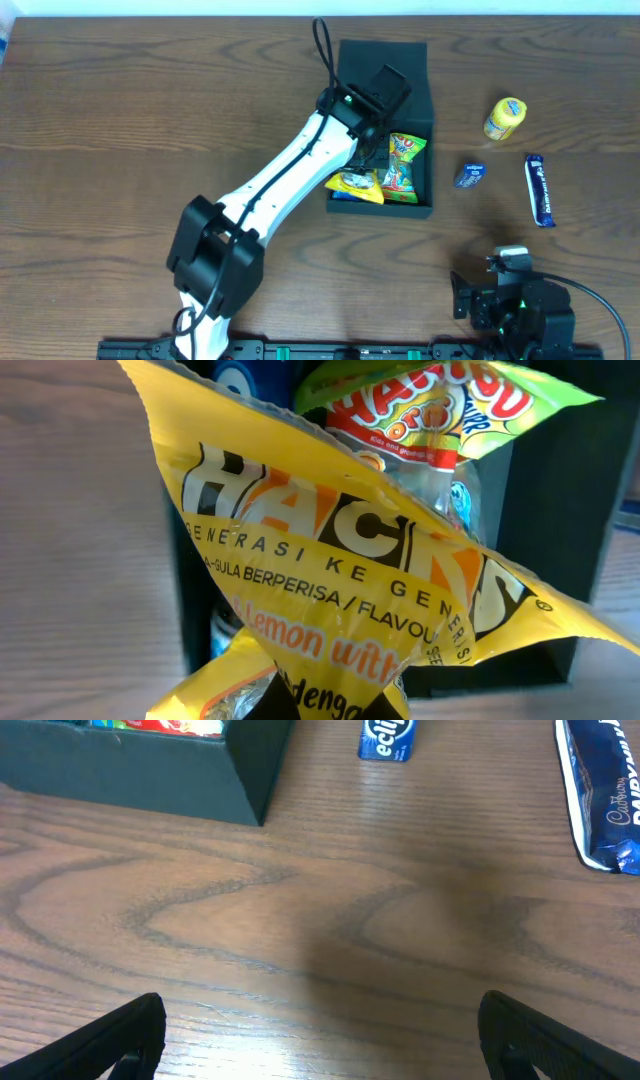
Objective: Pack container
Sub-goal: 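Lift the Hacks bag with the left gripper and carry it into the box, then release the Hacks bag in the box and press it down with the left gripper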
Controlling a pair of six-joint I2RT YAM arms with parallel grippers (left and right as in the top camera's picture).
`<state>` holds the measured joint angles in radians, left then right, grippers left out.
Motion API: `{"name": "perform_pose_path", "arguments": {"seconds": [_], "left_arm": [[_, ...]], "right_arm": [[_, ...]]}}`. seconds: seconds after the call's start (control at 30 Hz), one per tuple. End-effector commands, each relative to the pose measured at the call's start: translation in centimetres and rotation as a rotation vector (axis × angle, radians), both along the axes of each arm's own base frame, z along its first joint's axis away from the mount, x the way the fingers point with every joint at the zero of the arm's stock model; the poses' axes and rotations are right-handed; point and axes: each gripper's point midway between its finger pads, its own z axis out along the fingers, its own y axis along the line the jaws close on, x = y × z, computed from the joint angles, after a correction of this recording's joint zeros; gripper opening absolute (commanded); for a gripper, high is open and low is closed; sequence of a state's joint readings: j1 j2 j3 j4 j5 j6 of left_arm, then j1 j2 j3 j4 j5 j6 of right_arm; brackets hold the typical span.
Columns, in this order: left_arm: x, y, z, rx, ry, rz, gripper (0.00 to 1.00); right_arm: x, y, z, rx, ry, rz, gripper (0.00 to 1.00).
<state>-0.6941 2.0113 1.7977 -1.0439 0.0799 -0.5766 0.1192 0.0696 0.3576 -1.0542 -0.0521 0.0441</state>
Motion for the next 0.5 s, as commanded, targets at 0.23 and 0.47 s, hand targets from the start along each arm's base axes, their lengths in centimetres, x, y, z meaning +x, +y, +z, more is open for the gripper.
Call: {"name": "perform_pose_path", "arguments": {"seconds": [0.23,0.47], "left_arm": [[0.6,-0.4,-1.3,-0.001,0.030,0.019,0.06],[0.5,-0.2,-3.3,0.029,0.067,0.021,0.06]], "right_arm": [[-0.1,-0.2,-0.3,0.000,0.005,-0.014,0.99],[-0.1,-0.2,-0.3,0.000,0.005,-0.014,0.99]]}}
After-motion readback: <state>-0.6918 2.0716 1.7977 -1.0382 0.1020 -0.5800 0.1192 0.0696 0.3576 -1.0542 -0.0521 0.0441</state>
